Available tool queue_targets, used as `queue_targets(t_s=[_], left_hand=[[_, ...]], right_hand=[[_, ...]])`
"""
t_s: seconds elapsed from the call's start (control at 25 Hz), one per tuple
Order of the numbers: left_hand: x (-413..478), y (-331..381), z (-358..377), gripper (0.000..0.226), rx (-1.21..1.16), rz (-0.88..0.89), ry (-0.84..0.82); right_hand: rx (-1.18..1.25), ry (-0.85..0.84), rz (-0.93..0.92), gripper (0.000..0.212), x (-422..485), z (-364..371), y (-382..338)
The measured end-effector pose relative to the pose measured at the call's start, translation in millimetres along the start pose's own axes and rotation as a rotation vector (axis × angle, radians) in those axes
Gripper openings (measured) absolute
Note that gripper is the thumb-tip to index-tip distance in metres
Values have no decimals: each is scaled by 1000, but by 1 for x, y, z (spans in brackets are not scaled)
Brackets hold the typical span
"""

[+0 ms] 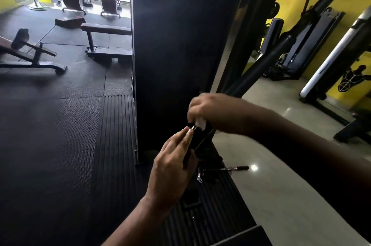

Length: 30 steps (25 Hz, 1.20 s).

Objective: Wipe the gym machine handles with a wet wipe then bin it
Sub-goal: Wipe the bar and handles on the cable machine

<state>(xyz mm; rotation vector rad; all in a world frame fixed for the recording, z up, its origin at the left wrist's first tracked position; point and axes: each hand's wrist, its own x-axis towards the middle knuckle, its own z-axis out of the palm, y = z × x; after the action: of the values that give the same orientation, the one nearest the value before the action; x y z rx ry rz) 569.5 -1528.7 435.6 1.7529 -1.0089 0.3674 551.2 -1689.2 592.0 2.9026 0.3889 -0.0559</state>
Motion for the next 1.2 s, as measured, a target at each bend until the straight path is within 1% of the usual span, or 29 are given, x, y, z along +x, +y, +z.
queue_targets(t_s=[0.04,0.16,0.2,0.28,0.32,0.4,0.44,0.56,0.6,0.68,0.72,0.84,0.88,0.92,1.0,1.08,1.12,1.2], left_hand=[[0,0,1,45,-9,7,-3],[-1,1,5,46,-7,8,14],[-1,3,5,45,-20,6,20],[0,7,4,46,-50,8,19],[1,6,4,46,-53,4,16],[2,6,6,51,-49,-24,14],[2,6,6,54,-49,-33,8],[4,7,6,59,-47,-14,-11],[6,6,7,60,-49,-22,-17],[8,5,8,59,-51,-45,-17],[8,6,8,58,-49,-49,-23],[11,5,7,59,-52,-40,-68],[12,3,6,58,-57,-41,-69],[13,2,6,55,-64,-40,-66],[15,-1,6,49,-80,-29,-65],[19,-7,7,50,-83,-17,-61],[20,-10,7,49,-86,-6,-58],[19,-12,7,49,-103,4,-59]], right_hand=[[0,-27,-32,17,-1,1,-3],[-41,-19,94,15,1,-8,2],[-52,-27,89,16,1,-9,2],[-65,-32,3,17,-1,-2,-4],[-75,-3,-3,17,-5,-1,-5],[-133,133,103,19,-17,0,6],[-164,223,128,19,-24,3,11],[-196,394,73,26,-38,26,6],[-155,462,119,28,-40,36,0],[38,668,350,31,-41,54,-9],[118,756,420,32,-42,62,-14],[247,958,440,21,-41,85,-37],[347,1050,512,17,-39,92,-53],[498,1141,622,13,-35,98,-70],[923,1293,852,19,-22,102,-96],[1348,1377,1029,22,-4,107,-95],[1510,1398,1089,23,3,108,-88],[1787,1393,1073,22,11,110,-77]])
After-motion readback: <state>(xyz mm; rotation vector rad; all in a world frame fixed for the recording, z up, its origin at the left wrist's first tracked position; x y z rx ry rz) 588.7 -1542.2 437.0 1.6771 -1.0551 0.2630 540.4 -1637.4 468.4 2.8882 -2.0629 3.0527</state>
